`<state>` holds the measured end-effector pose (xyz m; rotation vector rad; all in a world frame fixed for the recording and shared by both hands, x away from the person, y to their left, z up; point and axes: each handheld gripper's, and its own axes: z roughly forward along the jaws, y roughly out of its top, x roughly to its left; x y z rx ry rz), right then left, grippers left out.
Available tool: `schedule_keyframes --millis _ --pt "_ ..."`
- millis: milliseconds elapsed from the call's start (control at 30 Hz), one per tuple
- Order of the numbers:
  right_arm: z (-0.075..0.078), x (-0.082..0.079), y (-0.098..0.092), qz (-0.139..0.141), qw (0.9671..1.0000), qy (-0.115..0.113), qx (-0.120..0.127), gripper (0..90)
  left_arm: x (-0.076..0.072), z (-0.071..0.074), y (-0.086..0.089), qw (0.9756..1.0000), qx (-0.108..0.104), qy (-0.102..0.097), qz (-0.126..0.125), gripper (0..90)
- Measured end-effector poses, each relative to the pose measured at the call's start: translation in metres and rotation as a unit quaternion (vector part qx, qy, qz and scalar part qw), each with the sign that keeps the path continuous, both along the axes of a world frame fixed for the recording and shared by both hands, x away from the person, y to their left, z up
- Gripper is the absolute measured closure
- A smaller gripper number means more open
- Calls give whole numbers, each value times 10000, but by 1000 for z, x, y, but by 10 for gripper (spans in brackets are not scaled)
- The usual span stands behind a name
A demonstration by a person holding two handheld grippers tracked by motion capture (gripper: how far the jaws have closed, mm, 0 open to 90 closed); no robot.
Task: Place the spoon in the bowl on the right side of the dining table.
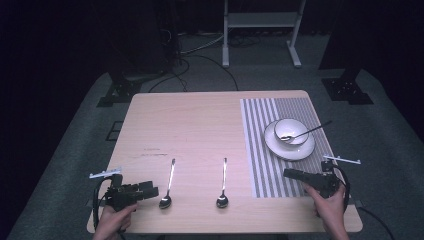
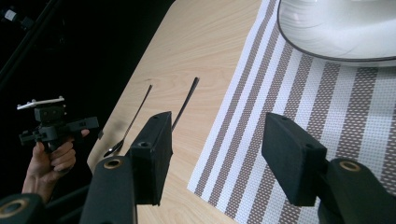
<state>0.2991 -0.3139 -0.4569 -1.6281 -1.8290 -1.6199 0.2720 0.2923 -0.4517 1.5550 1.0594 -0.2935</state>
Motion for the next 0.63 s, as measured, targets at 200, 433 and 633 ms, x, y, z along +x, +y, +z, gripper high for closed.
schedule_keyframes --millis 200,433,633 --pt "-1 -5 3 21 10000 -23 29 416 0 0 0 10000 -2 3 6 72" --pt "-5 -11 5 9 10000 -59 24 411 0 0 0 10000 -1 2 4 72" --pt "-5 -15 7 7 9999 -103 3 398 -1 1 1 10000 4 -8 4 72"
